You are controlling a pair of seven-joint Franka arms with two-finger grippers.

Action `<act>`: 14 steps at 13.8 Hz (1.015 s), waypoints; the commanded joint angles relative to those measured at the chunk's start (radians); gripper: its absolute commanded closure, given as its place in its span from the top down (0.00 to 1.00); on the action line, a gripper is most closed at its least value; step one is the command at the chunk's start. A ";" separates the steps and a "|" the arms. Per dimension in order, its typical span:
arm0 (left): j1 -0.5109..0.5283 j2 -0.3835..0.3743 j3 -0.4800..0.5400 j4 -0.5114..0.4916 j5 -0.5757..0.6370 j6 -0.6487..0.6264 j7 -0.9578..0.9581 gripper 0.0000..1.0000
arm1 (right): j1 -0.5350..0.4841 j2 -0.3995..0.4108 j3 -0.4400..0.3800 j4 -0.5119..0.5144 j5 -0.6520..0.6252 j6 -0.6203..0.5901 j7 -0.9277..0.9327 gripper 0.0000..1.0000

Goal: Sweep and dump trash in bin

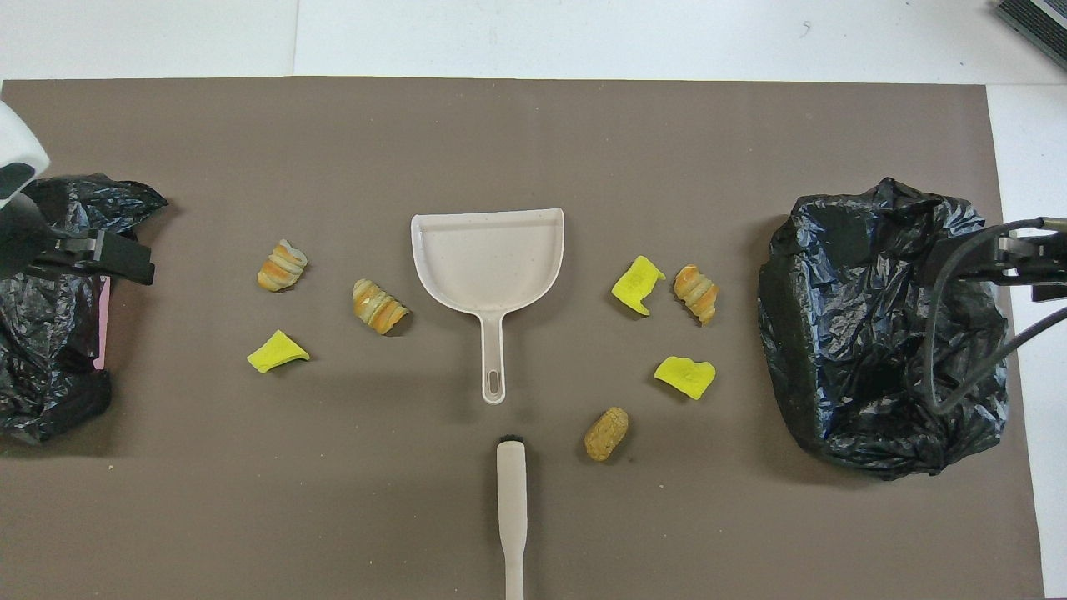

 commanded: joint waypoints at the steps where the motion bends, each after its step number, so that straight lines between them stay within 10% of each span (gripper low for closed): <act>1: -0.078 -0.072 0.013 -0.157 -0.039 0.097 0.045 1.00 | -0.009 -0.019 0.004 -0.015 0.015 -0.007 -0.007 1.00; 14: -0.560 -0.290 0.015 -0.689 -0.178 0.443 -0.102 1.00 | 0.205 0.124 0.016 -0.047 0.004 0.204 0.182 1.00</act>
